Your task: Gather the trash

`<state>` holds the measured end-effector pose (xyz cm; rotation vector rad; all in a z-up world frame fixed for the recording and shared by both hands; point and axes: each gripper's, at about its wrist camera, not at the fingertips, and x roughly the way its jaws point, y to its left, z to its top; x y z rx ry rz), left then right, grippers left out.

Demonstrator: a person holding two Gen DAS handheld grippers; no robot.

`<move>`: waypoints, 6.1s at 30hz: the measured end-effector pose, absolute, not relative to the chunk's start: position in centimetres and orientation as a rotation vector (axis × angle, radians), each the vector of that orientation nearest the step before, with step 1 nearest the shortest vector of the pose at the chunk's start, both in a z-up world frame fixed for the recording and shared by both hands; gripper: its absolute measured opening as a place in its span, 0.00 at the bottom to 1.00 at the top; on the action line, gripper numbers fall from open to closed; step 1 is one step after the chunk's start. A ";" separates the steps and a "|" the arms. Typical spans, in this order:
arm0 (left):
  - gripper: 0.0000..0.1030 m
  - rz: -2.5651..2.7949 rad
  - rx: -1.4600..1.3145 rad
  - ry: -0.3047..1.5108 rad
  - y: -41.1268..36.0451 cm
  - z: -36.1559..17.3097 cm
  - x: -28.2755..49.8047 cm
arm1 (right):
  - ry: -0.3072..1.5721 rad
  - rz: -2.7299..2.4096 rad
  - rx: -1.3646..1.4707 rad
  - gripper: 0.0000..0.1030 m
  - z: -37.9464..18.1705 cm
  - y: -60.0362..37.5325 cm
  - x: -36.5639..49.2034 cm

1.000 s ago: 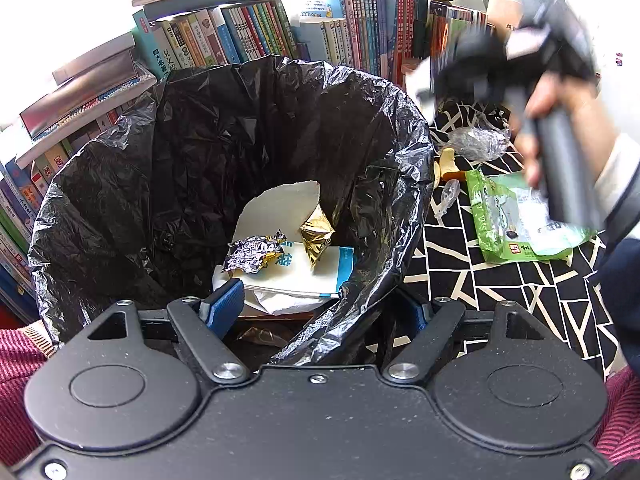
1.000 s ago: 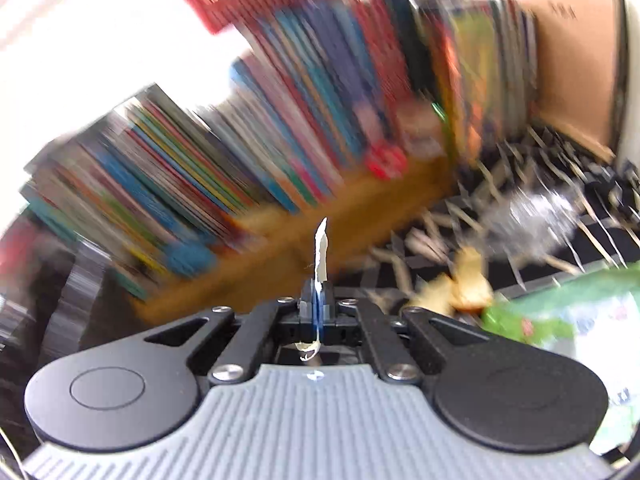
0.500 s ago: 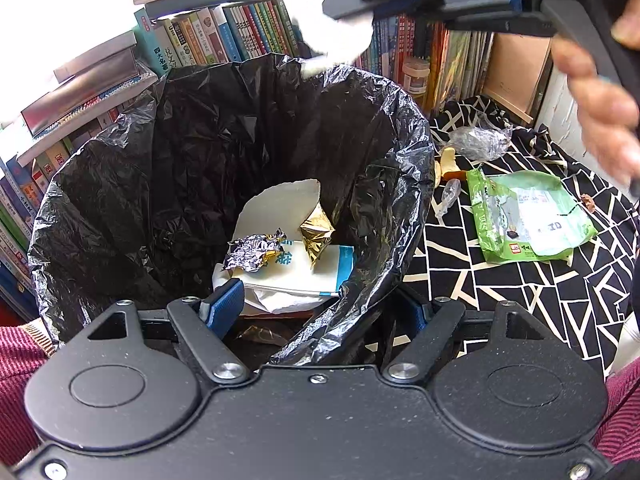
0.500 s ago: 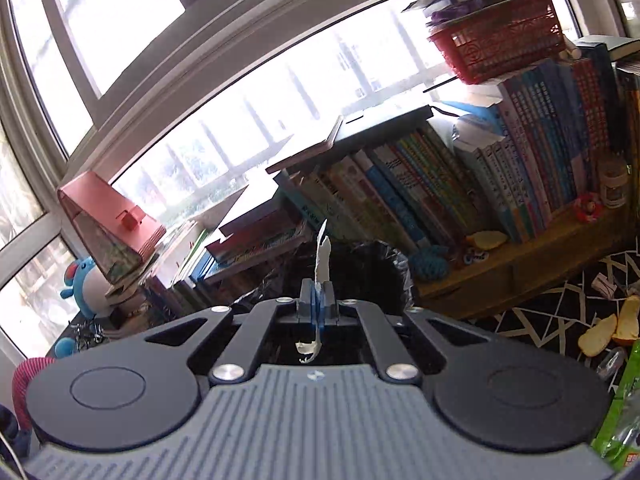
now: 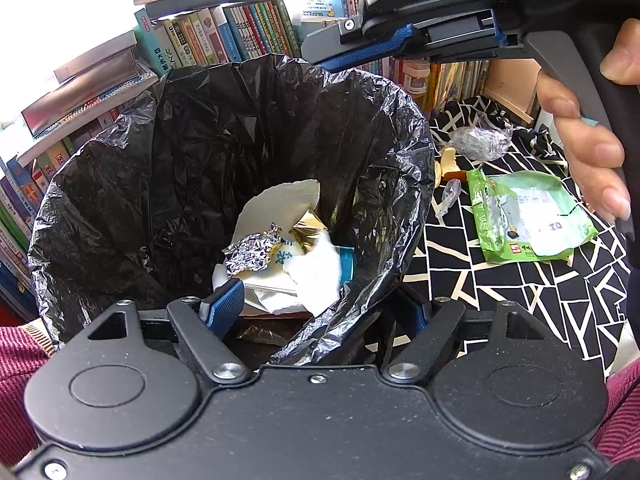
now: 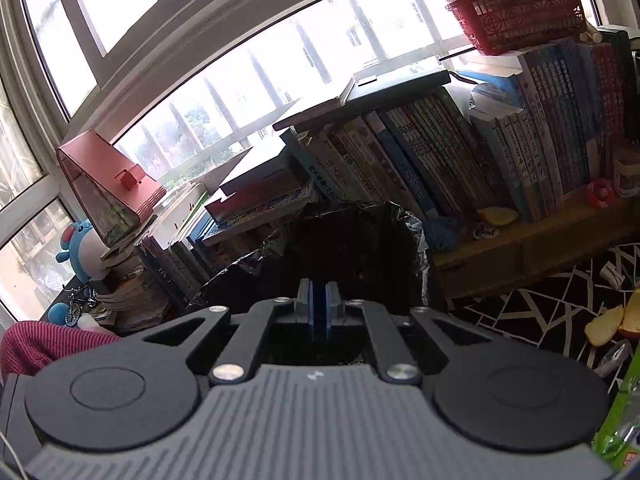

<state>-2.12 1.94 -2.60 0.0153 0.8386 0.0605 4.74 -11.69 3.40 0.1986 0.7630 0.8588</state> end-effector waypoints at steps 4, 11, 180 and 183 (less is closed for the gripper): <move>0.75 0.061 0.015 0.839 1.9 -2.6 -2.1 | 0.744 0.807 0.215 0.49 3.7 -12.4 5.2; 0.75 0.060 0.015 0.839 2.0 -2.6 -2.1 | 0.697 0.605 0.236 0.74 4.5 -15.4 6.8; 0.76 0.071 0.004 0.855 2.0 -2.9 -1.5 | 0.873 0.981 0.278 0.73 2.6 -10.1 4.0; 0.76 0.070 0.004 0.856 2.0 -3.0 -1.5 | 0.870 0.972 0.287 0.75 2.6 -10.3 4.1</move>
